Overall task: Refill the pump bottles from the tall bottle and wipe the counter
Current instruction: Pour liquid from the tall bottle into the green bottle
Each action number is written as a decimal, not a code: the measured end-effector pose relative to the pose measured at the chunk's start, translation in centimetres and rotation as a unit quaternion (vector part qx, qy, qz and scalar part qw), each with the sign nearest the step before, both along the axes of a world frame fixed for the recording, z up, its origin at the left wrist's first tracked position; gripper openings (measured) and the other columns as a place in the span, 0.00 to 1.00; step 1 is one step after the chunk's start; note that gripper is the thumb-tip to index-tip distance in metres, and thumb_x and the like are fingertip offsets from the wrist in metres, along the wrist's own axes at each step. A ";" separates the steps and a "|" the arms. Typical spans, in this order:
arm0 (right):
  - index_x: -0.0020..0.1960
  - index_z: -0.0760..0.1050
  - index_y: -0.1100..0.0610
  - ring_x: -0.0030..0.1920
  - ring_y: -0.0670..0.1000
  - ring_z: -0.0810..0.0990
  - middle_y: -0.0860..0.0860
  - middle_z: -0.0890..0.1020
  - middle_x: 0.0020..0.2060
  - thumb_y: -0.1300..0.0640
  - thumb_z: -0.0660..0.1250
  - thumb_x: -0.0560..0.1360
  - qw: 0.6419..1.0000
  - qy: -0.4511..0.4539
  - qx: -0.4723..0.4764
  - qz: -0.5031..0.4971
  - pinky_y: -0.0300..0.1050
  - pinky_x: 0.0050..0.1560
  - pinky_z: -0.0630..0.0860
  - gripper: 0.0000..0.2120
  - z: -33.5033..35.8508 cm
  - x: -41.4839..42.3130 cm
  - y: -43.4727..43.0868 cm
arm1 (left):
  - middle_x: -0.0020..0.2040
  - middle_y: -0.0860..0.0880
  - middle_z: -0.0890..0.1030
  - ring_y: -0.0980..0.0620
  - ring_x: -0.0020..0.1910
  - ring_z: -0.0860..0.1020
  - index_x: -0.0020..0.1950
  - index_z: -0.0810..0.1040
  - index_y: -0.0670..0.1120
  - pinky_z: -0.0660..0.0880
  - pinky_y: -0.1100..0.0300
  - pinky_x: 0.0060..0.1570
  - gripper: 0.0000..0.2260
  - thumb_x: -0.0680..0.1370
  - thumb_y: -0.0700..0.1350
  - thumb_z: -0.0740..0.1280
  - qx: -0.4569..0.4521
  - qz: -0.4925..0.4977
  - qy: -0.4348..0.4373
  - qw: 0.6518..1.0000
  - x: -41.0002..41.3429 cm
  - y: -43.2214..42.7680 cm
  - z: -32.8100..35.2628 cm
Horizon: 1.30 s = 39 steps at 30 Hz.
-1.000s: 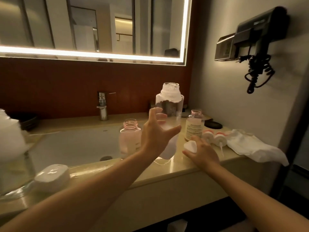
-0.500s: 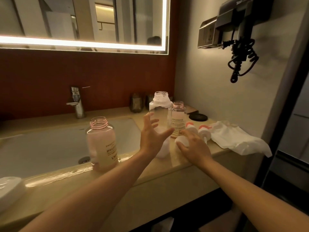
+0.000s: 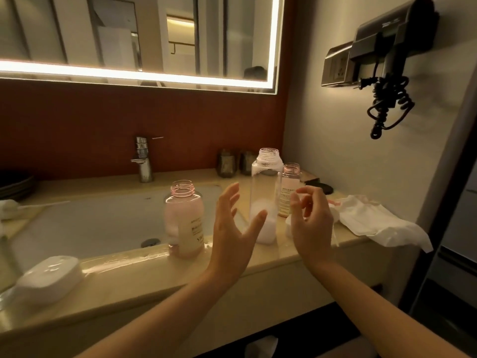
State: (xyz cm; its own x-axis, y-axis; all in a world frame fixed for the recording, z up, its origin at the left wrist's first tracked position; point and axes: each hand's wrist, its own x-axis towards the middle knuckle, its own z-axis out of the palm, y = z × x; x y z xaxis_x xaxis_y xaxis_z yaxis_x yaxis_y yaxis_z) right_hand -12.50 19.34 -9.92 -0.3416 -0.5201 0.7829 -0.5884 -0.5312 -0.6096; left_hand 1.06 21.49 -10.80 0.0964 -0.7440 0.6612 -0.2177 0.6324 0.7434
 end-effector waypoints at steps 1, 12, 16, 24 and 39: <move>0.50 0.71 0.55 0.38 0.48 0.73 0.51 0.76 0.39 0.54 0.62 0.77 1.000 0.006 -0.003 0.014 0.38 0.37 0.72 0.05 0.0 1.0 0.5 | 0.65 0.56 0.69 0.61 0.64 0.69 0.65 0.64 0.54 0.67 0.65 0.62 0.25 0.72 0.51 0.69 -0.011 -0.005 0.004 1.000 0.8 1.0 -0.2; 0.52 0.68 0.51 0.42 0.48 0.76 0.50 0.77 0.43 0.53 0.61 0.77 0.984 0.001 0.035 0.175 0.37 0.41 0.76 0.05 1.5 15.1 3.4 | 0.54 0.57 0.76 0.64 0.54 0.75 0.55 0.67 0.57 0.72 0.75 0.44 0.15 0.74 0.42 0.68 -0.056 0.150 0.027 0.987 12.8 6.8 1.7; 0.53 0.68 0.51 0.41 0.46 0.75 0.48 0.76 0.42 0.52 0.61 0.77 0.973 0.002 0.039 0.227 0.29 0.39 0.72 0.06 2.1 20.8 5.0 | 0.50 0.59 0.76 0.64 0.51 0.76 0.54 0.68 0.56 0.72 0.75 0.43 0.13 0.75 0.42 0.67 -0.067 0.224 0.038 0.972 18.0 9.6 2.0; 0.68 0.59 0.50 0.51 0.47 0.73 0.47 0.71 0.54 0.40 0.67 0.67 0.899 0.068 0.154 0.405 0.40 0.49 0.73 0.35 1.7 31.8 8.0 | 0.46 0.56 0.78 0.63 0.45 0.77 0.52 0.71 0.54 0.74 0.72 0.40 0.12 0.75 0.40 0.67 -0.078 0.377 0.096 0.918 28.1 15.2 0.9; 0.65 0.58 0.56 0.49 0.47 0.75 0.53 0.72 0.55 0.54 0.73 0.67 0.805 -0.036 0.270 0.527 0.37 0.41 0.75 0.34 1.4 39.4 6.6 | 0.70 0.40 0.61 0.43 0.67 0.63 0.73 0.52 0.47 0.66 0.48 0.63 0.48 0.63 0.49 0.78 0.119 0.554 0.054 0.822 47.8 14.1 -1.7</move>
